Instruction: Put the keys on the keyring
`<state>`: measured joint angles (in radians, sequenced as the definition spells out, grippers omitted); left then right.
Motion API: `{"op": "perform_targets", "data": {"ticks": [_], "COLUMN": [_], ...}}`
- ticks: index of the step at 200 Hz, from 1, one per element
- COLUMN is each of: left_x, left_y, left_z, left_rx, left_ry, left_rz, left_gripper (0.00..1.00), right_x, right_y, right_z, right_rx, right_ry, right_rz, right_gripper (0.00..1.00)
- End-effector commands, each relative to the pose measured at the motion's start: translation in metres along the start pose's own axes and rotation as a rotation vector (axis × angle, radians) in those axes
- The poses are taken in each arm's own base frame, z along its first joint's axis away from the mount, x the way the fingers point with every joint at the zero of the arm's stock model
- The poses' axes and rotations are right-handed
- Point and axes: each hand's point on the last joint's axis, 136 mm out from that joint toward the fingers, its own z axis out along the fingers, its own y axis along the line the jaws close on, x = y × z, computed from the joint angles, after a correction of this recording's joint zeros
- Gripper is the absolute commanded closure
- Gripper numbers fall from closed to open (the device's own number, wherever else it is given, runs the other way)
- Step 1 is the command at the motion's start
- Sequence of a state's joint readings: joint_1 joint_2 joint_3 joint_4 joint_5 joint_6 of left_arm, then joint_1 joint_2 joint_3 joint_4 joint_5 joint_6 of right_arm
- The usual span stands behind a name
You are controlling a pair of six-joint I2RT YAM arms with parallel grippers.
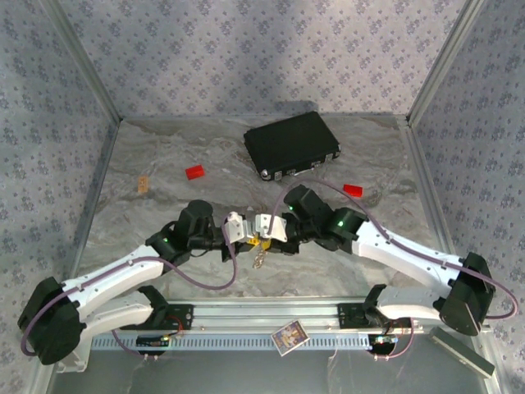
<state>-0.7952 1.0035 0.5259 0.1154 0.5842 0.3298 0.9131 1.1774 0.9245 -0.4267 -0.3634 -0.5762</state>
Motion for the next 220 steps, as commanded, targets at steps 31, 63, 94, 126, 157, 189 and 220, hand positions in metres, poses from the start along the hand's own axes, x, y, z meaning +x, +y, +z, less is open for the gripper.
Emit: {"op": "perform_targets", "data": {"ticks": [31, 63, 94, 126, 157, 189, 220], "left_x": [-0.021, -0.025, -0.024, -0.022, -0.023, -0.022, -0.007], "left_y": [-0.003, -0.005, -0.006, -0.009, -0.010, 0.000, 0.008], "left_z": [0.004, 0.003, 0.001, 0.001, 0.000, -0.001, 0.000], "left_rx": [0.015, 0.022, 0.017, 0.027, 0.028, -0.028, -0.062], "left_ry": [-0.178, -0.216, -0.223, -0.230, -0.235, -0.212, -0.068], "left_rz": [0.015, 0.048, 0.065, 0.068, 0.063, 0.050, 0.026], "left_gripper": [1.00, 1.00, 1.00, 1.00, 1.00, 0.79, 0.70], "right_x": [-0.015, -0.013, -0.004, -0.008, -0.011, -0.009, -0.007], "right_y": [-0.004, -0.003, -0.001, -0.003, -0.003, -0.004, -0.005], "right_z": [-0.015, -0.016, -0.011, -0.012, -0.013, -0.013, -0.013], "right_rx": [0.035, 0.019, -0.001, 0.006, 0.003, 0.008, 0.015], "right_ry": [-0.229, -0.272, -0.289, -0.317, -0.322, -0.276, -0.166], "right_rz": [0.055, 0.080, 0.121, 0.110, 0.102, 0.088, 0.044], "right_gripper": [0.68, 0.70, 0.77, 0.87, 0.99, 1.00, 1.00]}}
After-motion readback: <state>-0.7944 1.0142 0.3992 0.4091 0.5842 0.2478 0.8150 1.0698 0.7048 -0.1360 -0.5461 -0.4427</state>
